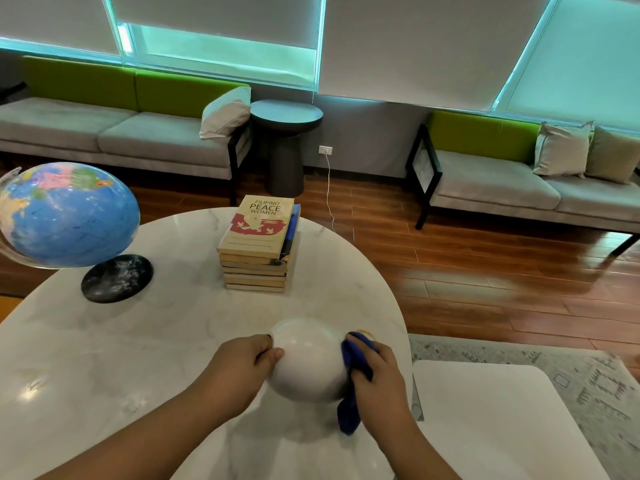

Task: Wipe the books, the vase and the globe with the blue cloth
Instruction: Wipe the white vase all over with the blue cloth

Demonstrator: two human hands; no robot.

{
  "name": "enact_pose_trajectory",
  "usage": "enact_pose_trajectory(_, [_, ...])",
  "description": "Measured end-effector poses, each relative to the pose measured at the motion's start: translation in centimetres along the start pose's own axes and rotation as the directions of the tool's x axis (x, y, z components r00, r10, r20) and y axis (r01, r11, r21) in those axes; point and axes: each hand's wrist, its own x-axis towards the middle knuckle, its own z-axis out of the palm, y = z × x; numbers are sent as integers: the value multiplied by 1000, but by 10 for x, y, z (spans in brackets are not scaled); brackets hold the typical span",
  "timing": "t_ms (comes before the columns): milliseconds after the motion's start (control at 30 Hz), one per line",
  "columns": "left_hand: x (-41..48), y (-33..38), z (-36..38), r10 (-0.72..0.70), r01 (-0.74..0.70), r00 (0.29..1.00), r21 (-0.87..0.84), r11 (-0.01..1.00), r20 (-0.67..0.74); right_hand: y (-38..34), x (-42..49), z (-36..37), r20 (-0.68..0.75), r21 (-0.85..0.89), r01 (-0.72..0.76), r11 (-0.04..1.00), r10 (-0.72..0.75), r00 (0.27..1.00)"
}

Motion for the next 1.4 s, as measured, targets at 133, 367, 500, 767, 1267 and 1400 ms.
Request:
enact_pose_trajectory(133, [3,13,3,42,-42,999,40,998,-12,-24,-15,20,48,-110,242,964,-238,970])
enact_pose_trajectory(367, [6,20,0,102,-102,995,128,986,6,-29,9,3,112,-244,323,915,-304,946])
enact_pose_trajectory(500, [6,20,0,109,-110,994,86,990,24,-36,6,-3,148,-322,363,874,-332,931])
enact_pose_trajectory(767, [6,22,-1,157,-165,985,130,978,70,-70,5,-4,283,-443,425,789,-327,902])
enact_pose_trajectory(1267, [-1,26,-1,203,-229,969,203,952,139,-95,28,-4,412,-529,430,732,-221,884])
enact_pose_trajectory(1400, [0,24,0,109,-110,988,-3,994,109,-84,-3,1,397,-488,511,708,-341,852])
